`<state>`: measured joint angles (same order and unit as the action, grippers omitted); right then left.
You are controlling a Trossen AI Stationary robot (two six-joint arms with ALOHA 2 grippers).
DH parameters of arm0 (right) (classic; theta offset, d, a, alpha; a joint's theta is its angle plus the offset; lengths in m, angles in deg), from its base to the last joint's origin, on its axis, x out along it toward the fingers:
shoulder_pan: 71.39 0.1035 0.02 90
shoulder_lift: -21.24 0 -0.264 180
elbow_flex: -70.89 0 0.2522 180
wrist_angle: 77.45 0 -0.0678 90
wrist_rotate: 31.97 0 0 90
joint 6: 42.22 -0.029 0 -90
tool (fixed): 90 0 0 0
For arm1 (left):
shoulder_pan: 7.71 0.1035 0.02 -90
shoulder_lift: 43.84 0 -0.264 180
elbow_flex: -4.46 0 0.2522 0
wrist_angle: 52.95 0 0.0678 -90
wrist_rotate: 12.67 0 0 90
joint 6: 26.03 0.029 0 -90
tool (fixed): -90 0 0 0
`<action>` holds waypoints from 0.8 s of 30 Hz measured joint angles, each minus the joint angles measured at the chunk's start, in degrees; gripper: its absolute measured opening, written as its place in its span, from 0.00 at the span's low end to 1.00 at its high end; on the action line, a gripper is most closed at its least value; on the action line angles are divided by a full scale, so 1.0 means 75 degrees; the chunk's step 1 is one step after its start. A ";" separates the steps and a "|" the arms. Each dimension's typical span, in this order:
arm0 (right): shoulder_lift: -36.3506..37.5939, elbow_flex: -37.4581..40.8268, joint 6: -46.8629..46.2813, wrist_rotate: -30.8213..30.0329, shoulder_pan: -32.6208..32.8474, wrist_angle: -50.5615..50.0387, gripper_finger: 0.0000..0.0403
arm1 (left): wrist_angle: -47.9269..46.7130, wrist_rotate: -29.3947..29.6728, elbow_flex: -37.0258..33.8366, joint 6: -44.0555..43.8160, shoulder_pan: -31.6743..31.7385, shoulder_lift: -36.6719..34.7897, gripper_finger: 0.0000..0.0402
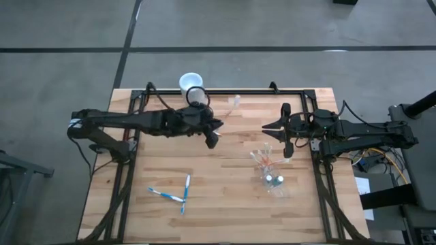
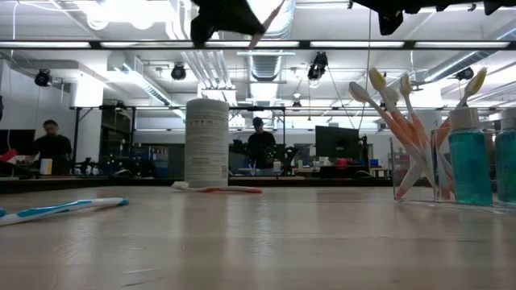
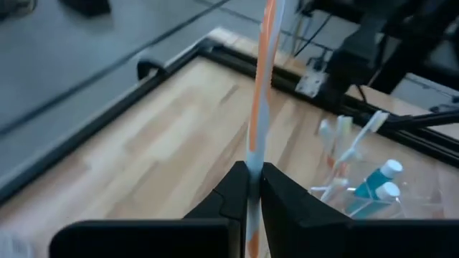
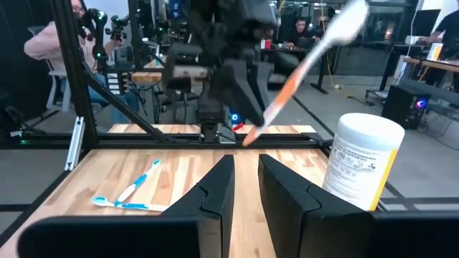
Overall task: Pick & Place toothbrushing station
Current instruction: Put the orange toothbrush into the top section of the transparent organizer
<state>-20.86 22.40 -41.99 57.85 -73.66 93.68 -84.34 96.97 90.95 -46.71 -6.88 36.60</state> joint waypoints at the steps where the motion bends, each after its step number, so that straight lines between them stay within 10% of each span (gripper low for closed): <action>1: 0.0000 0.0000 -0.0001 0.0000 -0.0001 0.0000 0.15 | -0.0002 -0.0087 0.0103 0.0234 0.0005 0.0001 0.06; 24: -0.0105 0.0003 -0.0381 -0.0797 0.0001 0.0886 0.15 | 0.0658 -0.1305 0.0266 0.1802 0.0024 0.0044 0.07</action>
<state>-21.65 22.43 -44.85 51.87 -73.65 100.32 -79.41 87.18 92.94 -33.19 -6.70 36.93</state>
